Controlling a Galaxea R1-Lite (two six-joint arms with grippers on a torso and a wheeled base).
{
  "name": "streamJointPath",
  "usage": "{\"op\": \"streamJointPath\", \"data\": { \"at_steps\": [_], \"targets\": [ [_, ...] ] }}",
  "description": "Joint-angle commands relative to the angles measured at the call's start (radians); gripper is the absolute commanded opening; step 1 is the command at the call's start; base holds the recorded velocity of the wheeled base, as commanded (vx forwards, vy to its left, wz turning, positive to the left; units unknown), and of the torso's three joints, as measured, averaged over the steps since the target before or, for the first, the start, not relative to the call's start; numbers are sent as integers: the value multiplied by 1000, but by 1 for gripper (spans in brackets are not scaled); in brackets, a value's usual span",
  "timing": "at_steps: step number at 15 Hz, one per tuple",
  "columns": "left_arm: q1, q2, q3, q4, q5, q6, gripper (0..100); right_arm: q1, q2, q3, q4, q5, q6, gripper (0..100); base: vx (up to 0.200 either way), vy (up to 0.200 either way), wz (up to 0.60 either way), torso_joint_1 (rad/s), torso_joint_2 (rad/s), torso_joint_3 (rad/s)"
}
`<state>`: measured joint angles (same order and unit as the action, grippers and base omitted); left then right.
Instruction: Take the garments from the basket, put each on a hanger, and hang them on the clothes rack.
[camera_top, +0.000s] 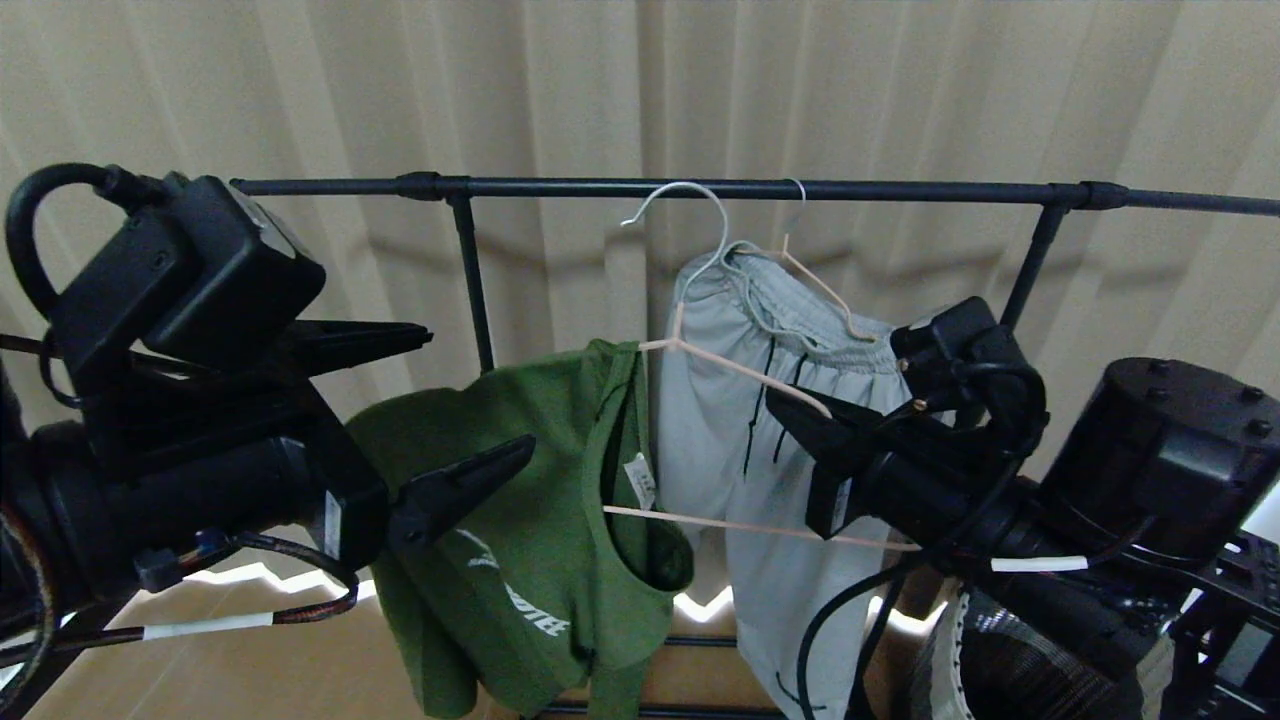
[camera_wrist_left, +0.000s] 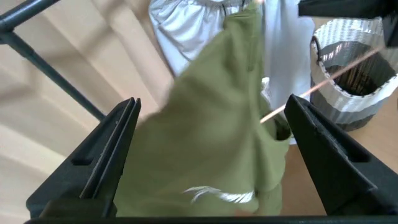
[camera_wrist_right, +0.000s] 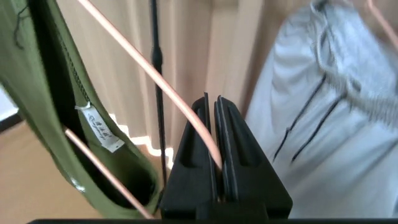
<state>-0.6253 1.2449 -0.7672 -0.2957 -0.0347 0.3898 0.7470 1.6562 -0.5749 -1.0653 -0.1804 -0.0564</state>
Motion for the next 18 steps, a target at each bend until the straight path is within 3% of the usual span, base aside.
{"op": "streamJointPath", "data": {
  "at_steps": [1,4,8,16,17,18],
  "targets": [
    [61,-5,2,1,-71,61,100,-49,-33,36,-19,19,-30,0,0,0,0,0,0,0],
    [84,51,-20,-3,-119,149,100,-49,-29,33,-21,22,-30,0,0,0,0,0,0,0],
    [79,134,-80,-16,-146,201,100,-44,-16,18,-22,29,-30,0,0,0,0,0,0,0],
    [84,177,-106,-16,-146,207,100,2,-15,32,-79,55,-28,0,0,0,0,0,0,0],
    [84,177,-106,-16,-146,208,0,9,-15,32,-79,56,-28,0,0,0,0,0,0,0],
    [84,177,-106,-16,-146,208,0,14,-16,32,-79,56,-28,0,0,0,0,0,0,0]
  ]
}}
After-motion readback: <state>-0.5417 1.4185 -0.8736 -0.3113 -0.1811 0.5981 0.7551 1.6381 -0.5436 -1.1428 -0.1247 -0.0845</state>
